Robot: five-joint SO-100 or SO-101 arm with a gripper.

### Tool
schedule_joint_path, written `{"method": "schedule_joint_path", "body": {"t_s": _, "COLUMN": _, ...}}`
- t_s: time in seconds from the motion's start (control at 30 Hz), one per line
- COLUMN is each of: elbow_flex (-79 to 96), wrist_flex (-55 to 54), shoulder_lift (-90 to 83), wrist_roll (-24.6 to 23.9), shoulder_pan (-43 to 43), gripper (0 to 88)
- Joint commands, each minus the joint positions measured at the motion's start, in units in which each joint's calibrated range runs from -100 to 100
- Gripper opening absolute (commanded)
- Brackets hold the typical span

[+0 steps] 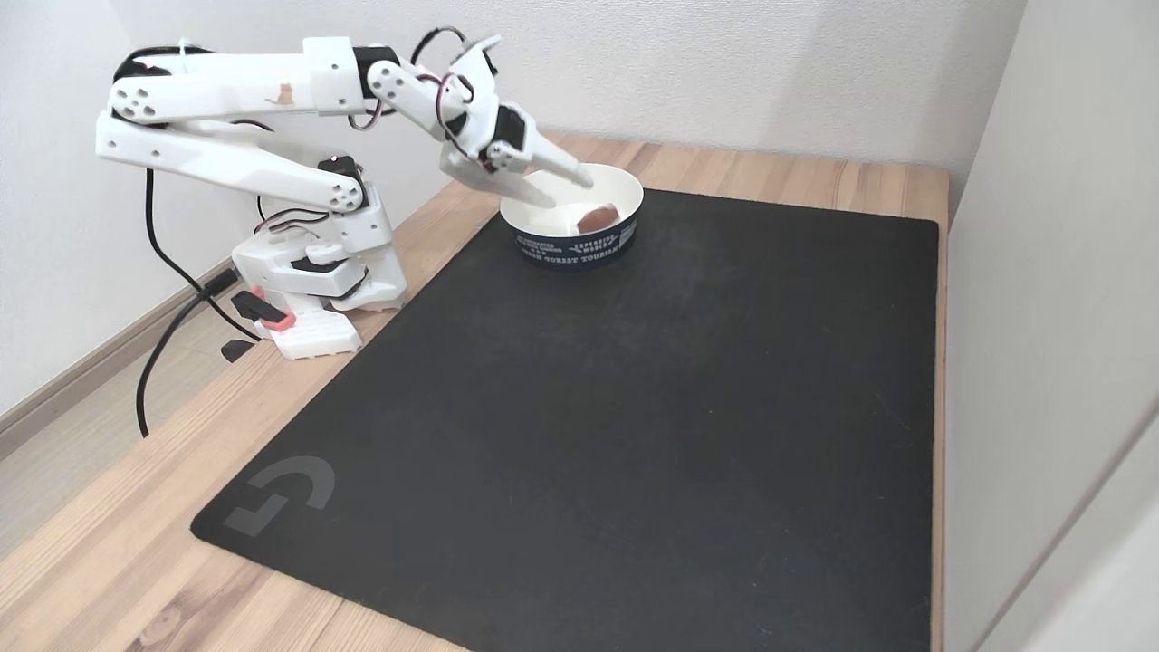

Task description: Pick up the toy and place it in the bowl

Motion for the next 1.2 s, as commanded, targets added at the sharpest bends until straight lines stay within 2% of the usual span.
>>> {"method": "schedule_joint_path", "body": {"t_s": 0.0, "elbow_flex": 0.6, "wrist_flex": -0.3, "shoulder_lift": -1.2, "wrist_roll": -0.1, "shoulder_pan": -0.1, "gripper": 22.0}}
{"method": "schedule_joint_path", "body": {"t_s": 0.17, "elbow_flex": -4.5, "wrist_flex": -1.9, "shoulder_lift": -1.4, "wrist_roll": 0.4, "shoulder_pan": 3.7, "gripper": 21.2}}
{"method": "schedule_joint_path", "body": {"t_s": 0.23, "elbow_flex": -7.2, "wrist_flex": -1.9, "shoulder_lift": -1.4, "wrist_roll": 0.4, "shoulder_pan": 6.6, "gripper": 15.9}}
{"method": "schedule_joint_path", "body": {"t_s": 0.27, "elbow_flex": -9.4, "wrist_flex": -1.9, "shoulder_lift": -1.4, "wrist_roll": 0.4, "shoulder_pan": 9.9, "gripper": 8.1}}
{"method": "schedule_joint_path", "body": {"t_s": 0.33, "elbow_flex": -10.5, "wrist_flex": -1.9, "shoulder_lift": -1.4, "wrist_roll": 0.4, "shoulder_pan": 13.7, "gripper": 1.8}}
{"method": "schedule_joint_path", "body": {"t_s": 0.57, "elbow_flex": -10.2, "wrist_flex": -2.0, "shoulder_lift": -3.9, "wrist_roll": 0.6, "shoulder_pan": 30.2, "gripper": 2.5}}
{"method": "schedule_joint_path", "body": {"t_s": 0.73, "elbow_flex": -6.2, "wrist_flex": -1.9, "shoulder_lift": -11.6, "wrist_roll": 7.4, "shoulder_pan": 37.1, "gripper": 2.5}}
{"method": "schedule_joint_path", "body": {"t_s": 0.9, "elbow_flex": 4.9, "wrist_flex": -1.9, "shoulder_lift": -19.8, "wrist_roll": 12.7, "shoulder_pan": 40.4, "gripper": 2.5}}
{"method": "schedule_joint_path", "body": {"t_s": 1.17, "elbow_flex": 18.9, "wrist_flex": -0.9, "shoulder_lift": -32.6, "wrist_roll": 13.3, "shoulder_pan": 40.4, "gripper": 2.5}}
